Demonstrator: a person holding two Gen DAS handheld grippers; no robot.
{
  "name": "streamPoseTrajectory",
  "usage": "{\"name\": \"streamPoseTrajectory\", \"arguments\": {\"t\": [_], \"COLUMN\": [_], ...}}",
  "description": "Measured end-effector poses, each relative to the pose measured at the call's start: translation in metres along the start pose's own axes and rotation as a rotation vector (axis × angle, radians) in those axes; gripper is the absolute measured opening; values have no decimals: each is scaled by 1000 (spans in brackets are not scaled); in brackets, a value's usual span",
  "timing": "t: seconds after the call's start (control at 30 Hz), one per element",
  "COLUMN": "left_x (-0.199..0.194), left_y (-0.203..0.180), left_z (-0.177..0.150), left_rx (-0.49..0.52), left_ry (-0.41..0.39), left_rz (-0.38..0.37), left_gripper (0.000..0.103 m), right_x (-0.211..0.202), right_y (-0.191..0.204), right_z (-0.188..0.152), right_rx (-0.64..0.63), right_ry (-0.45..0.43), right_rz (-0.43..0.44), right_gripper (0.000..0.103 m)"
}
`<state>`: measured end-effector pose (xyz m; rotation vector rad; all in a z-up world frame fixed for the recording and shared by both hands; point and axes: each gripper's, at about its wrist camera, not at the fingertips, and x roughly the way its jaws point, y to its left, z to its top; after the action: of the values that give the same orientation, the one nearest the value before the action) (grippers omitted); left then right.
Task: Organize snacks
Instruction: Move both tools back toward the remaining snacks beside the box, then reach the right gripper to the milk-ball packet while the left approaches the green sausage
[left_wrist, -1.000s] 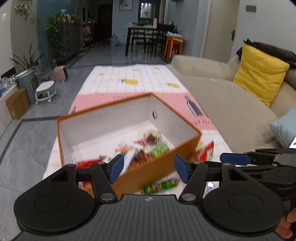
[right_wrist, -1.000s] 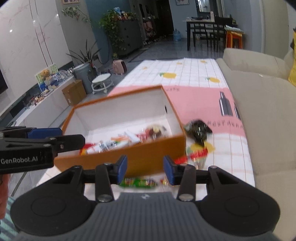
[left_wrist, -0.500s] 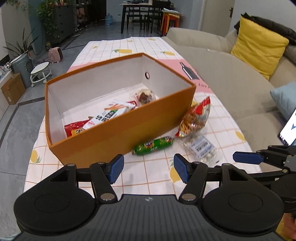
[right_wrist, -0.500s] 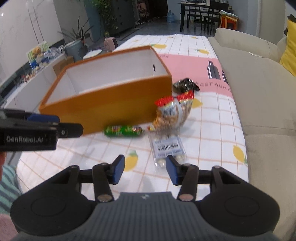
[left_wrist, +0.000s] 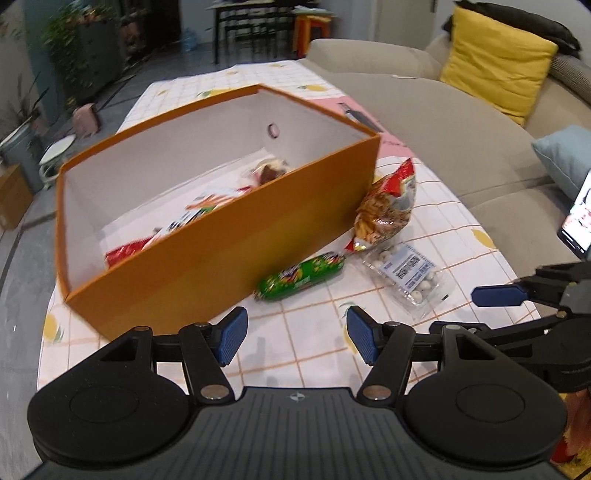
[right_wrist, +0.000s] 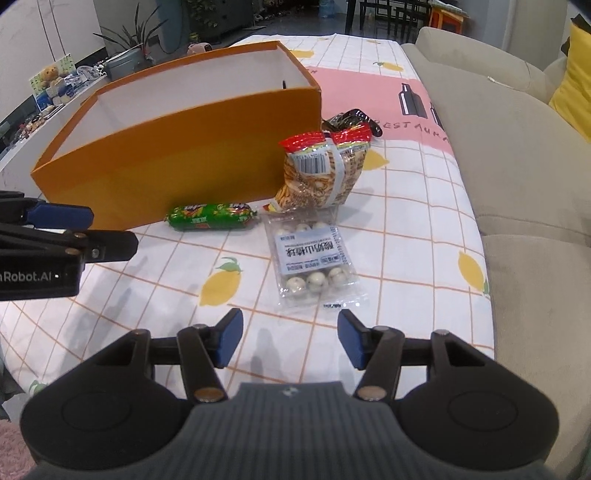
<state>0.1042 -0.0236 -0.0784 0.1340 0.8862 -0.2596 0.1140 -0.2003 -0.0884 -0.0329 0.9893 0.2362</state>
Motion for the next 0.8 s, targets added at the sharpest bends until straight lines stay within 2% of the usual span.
{"name": "streamPoseTrajectory", "arguments": {"t": [0.1,0.2,0.33,0.5,0.6,0.7,0.73,0.8], "left_x": [7,14,26,44,55,70,75,81], "left_y": [-2,-2,0,-2,-14,-29,-33,-40], "left_z": [5,10,15,19,19,17,16,14], "left_rx": [49,94,154,245,353,470,513,569], "left_ry": [-4,-4,-8,14,25,35,37,41], "left_rz": [-15,-28,-50,-44,-43,16,31,24], "left_gripper": [73,73,73,73,73,71,67,67], "right_x": [4,7,11,17,21,27,29,31], "right_y": [-2,-5,-14,-20,-22,-25,-25,-25], "right_z": [4,7,11,14,15,16,17,17], "right_rx": [4,6,21,49,50,50,48,36], "right_ry": [4,1,-4,-3,-8,-2,-1,-4], "right_rz": [16,3,9,22,24,24,26,24], "right_gripper": [56,62,63,67,68,69,69,69]}}
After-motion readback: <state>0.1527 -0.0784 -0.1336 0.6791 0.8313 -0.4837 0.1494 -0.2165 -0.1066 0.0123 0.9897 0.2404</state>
